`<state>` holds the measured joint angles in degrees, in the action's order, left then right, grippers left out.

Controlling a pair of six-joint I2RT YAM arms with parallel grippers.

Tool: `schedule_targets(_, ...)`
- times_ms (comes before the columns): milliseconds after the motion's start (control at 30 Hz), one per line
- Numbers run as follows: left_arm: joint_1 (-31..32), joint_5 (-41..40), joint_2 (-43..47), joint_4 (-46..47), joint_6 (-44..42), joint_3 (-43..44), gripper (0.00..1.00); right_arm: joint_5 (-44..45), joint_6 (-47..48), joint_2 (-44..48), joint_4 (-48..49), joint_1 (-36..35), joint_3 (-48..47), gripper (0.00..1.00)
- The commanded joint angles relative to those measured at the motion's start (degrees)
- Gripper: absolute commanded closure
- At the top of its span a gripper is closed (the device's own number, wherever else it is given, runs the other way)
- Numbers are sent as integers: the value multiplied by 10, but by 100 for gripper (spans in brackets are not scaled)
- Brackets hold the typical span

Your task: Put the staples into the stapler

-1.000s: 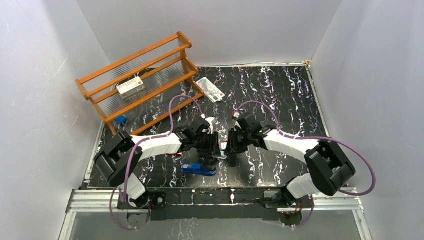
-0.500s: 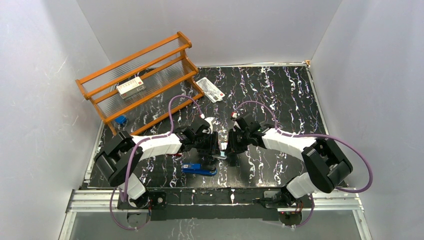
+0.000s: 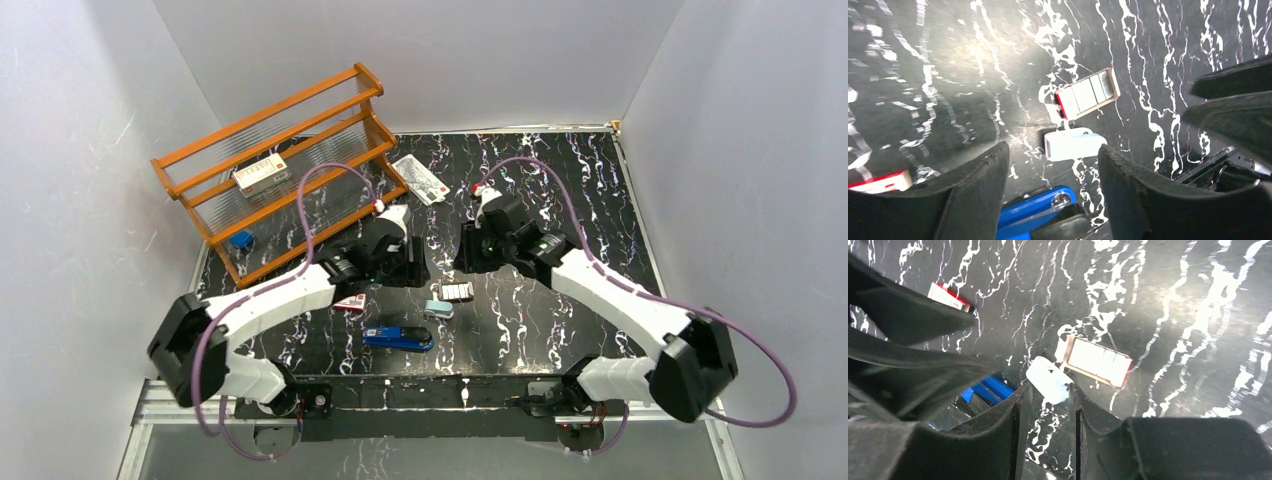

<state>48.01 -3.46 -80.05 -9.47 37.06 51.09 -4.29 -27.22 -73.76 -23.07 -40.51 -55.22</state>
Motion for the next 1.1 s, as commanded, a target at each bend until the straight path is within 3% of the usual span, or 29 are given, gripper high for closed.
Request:
schedule_targets(0,-6,-103,114,-71,-22,6,31,128,18,96,-92,1,-13,58)
schedule_targets(200,-12,-196,283,-173,-37,5,12,268,55,232,-157,2,-18,49)
schedule_targets(333,-13,-263,363,-259,-44,50,9,322,84,280,-204,2,-69,25)
schedule_targets(467,-13,-319,439,-305,-78,89,9,345,119,310,-216,1,-112,13)
schedule_targets(533,-13,-338,469,-319,-95,113,9,358,130,317,-223,2,-135,3)
schedule_targets(800,-13,-364,515,-372,-134,195,7,412,135,338,-246,2,-211,1)
schedule_targets(1067,-13,-401,514,-404,-122,211,6,421,123,375,-230,1,-215,1)
